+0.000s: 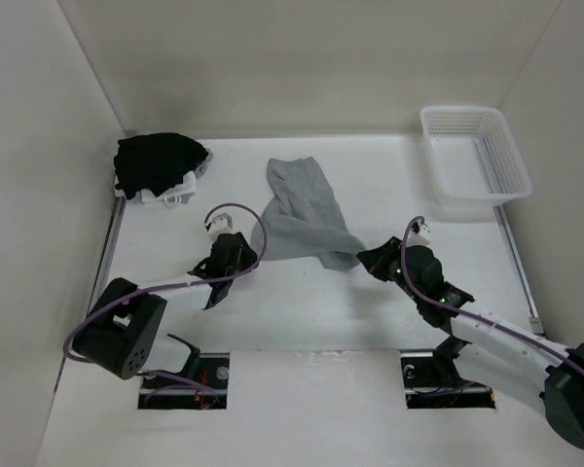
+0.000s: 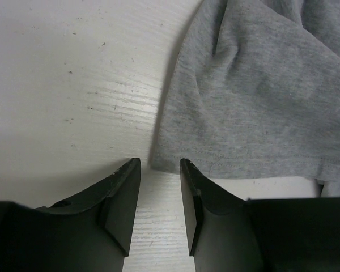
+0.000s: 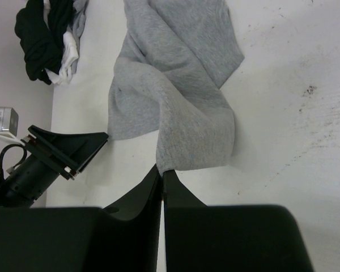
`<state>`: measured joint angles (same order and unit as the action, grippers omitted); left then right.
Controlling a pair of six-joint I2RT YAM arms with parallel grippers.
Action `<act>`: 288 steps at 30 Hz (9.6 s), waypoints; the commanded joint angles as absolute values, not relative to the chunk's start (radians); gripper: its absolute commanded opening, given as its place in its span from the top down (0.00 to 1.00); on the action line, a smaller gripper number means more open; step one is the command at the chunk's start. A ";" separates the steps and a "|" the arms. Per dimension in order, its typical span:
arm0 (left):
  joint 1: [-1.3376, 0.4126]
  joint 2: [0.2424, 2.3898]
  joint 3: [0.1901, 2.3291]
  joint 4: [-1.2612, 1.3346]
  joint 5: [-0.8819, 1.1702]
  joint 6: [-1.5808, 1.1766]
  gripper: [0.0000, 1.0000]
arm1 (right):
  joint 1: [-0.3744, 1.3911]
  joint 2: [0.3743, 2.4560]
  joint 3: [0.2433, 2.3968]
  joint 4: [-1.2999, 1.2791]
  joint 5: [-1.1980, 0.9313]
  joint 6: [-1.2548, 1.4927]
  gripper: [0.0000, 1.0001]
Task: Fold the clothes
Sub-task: Flatten the tank top out, then fold the tank top
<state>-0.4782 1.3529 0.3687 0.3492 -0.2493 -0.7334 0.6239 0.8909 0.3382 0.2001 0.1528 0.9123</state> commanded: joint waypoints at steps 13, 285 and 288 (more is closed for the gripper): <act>-0.475 1.343 0.422 0.404 -0.213 -0.739 0.98 | 0.636 0.874 0.337 0.273 0.150 0.905 0.96; 0.110 1.653 0.486 0.807 -0.037 -1.175 0.95 | 0.858 1.370 0.506 0.241 0.212 0.897 0.91; 0.140 1.700 0.471 0.856 -0.002 -1.255 0.86 | 0.944 1.385 0.508 0.247 0.210 0.931 0.74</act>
<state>0.1127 1.6840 0.4927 0.7334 -0.0307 -1.1576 0.8848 1.3781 0.5114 0.2161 0.1833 0.8841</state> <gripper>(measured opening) 0.124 0.232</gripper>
